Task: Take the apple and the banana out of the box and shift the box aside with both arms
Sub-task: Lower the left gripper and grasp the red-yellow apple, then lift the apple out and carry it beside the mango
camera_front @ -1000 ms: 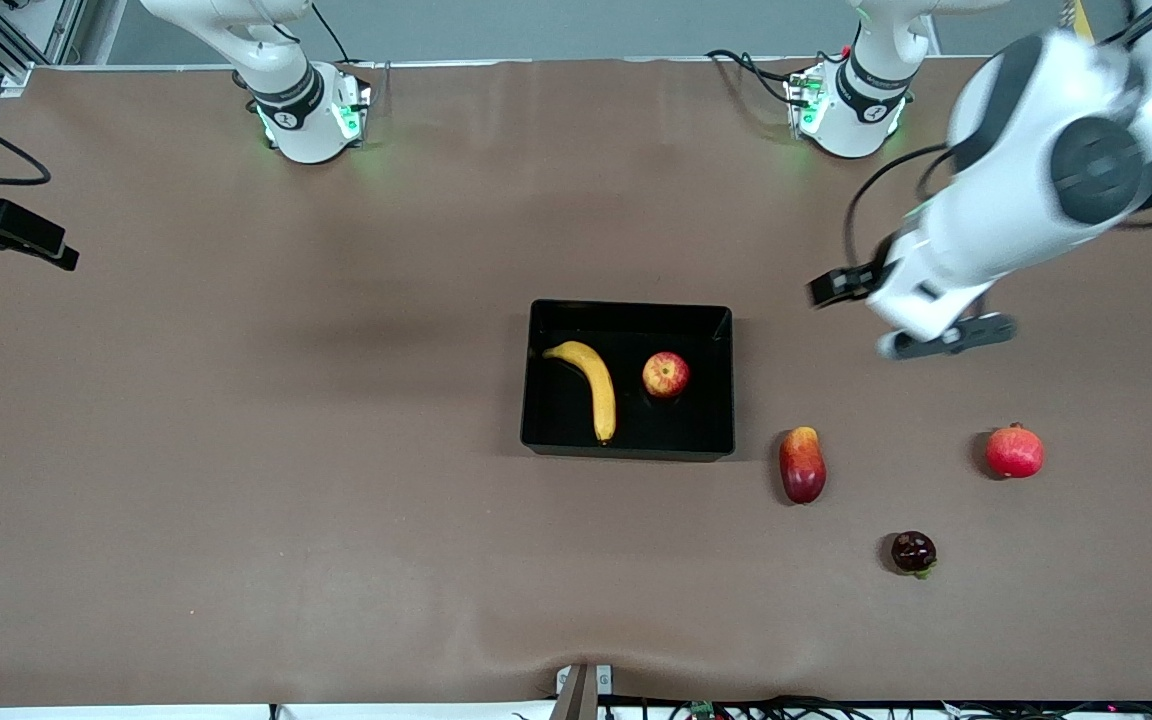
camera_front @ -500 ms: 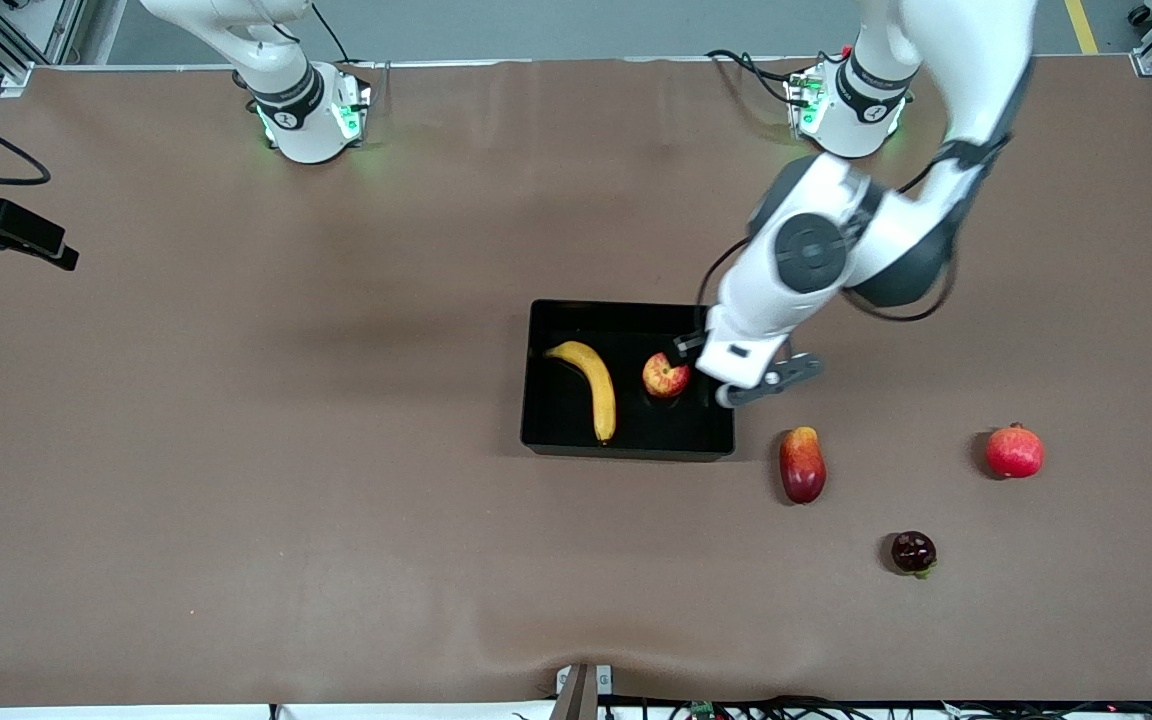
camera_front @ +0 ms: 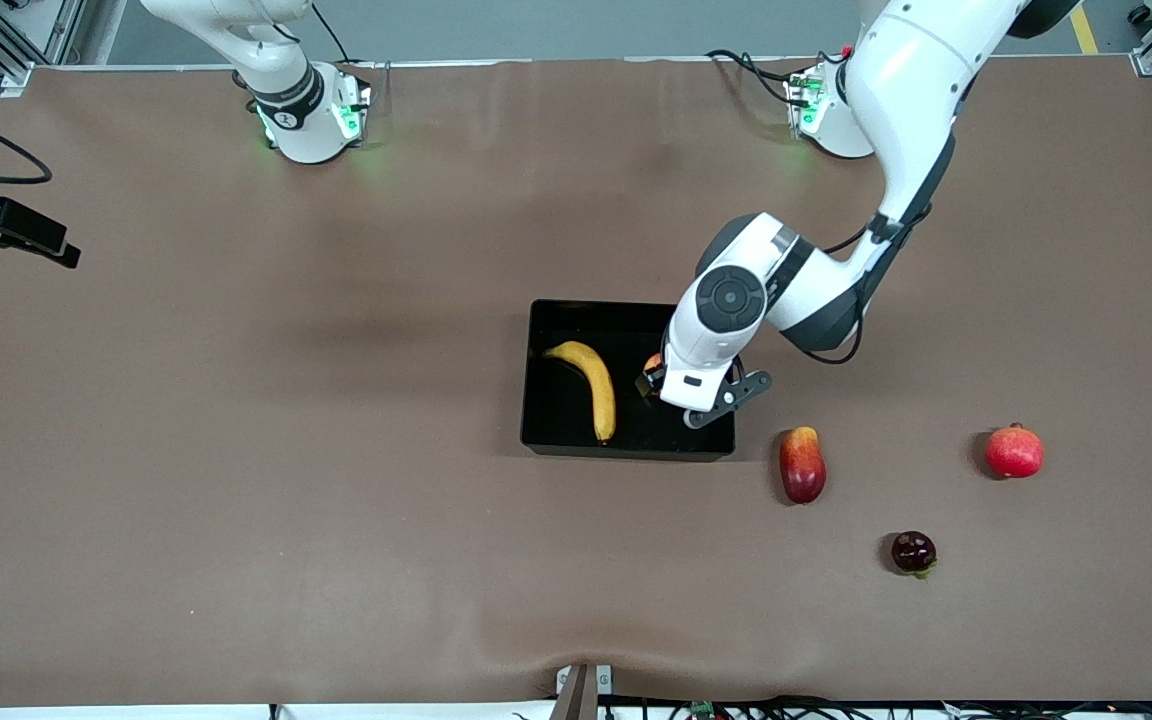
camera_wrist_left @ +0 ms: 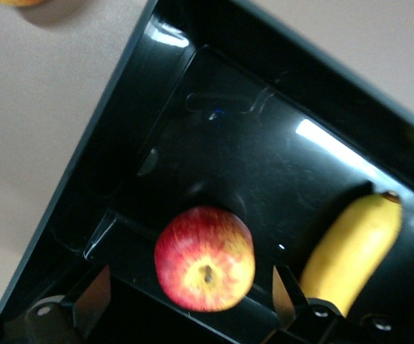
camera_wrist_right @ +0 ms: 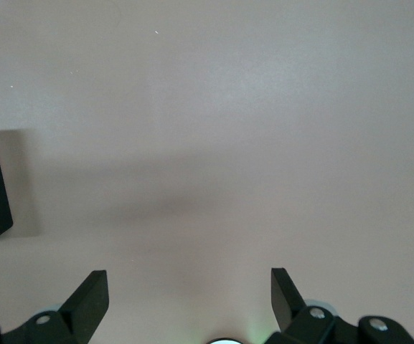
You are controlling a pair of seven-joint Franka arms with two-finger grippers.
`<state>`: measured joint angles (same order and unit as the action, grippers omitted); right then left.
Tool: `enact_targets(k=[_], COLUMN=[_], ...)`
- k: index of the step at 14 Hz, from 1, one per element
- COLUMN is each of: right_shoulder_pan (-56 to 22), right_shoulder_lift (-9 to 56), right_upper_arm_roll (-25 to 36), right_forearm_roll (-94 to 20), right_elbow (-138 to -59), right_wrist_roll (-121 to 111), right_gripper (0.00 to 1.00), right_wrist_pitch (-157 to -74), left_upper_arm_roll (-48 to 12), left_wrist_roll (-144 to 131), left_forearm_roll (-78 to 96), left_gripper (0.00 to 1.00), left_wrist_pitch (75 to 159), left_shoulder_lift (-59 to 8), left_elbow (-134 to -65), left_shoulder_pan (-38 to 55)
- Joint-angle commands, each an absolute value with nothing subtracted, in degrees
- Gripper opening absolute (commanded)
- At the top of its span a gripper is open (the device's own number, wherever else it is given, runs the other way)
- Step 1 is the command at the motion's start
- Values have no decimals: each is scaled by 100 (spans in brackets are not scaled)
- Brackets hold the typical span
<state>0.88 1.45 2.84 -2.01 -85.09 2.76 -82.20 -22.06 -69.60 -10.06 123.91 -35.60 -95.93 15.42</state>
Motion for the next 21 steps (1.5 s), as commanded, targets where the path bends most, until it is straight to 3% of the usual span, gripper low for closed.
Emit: enact_targets(k=[1, 7, 8, 9, 11, 12, 18, 21], right_shoulder_pan=[106, 114, 106, 88, 97, 105, 123, 97], right_shoulder_lift=[167, 167, 167, 167, 167, 167, 167, 167], right_upper_arm_roll=[255, 255, 255, 255, 255, 255, 255, 255], right_forearm_roll=[-158, -149, -158, -158, -158, -150, -141, -167], right_elbow=[-8420, -8420, -8420, -8420, -8420, -8420, -8411, -8420], right_wrist_roll=[220, 220, 220, 220, 220, 220, 220, 220], right_gripper=[100, 100, 100, 100, 100, 100, 100, 100], right_wrist_pitch=[-8139, -8147, -8139, -8139, -8147, -8139, -8147, -8147], left_upper_arm_roll=[-2197, -2197, -2197, -2197, -2197, -2197, -2206, -2224], left_wrist_roll=[-7163, -7313, -7313, -7313, -7172, -7050, -6199, -5259], left_forearm_roll=[-1178, -1186, -1187, -1187, -1230, -1230, -1336, -1240], left_gripper=[100, 100, 89, 67, 10, 0, 0, 0], left_wrist_pitch=[12532, 12841, 12832, 12823, 12753, 12683, 11270, 10610], left_shoulder_lift=[-3814, -4061, -4061, -4061, -4017, -3947, -2805, -2374], left_elbow=[-9457, -9527, -9536, -9545, -9527, -9510, -9160, -8956], left_shoulder_pan=[1608, 1723, 1723, 1723, 1723, 1714, 1547, 1022])
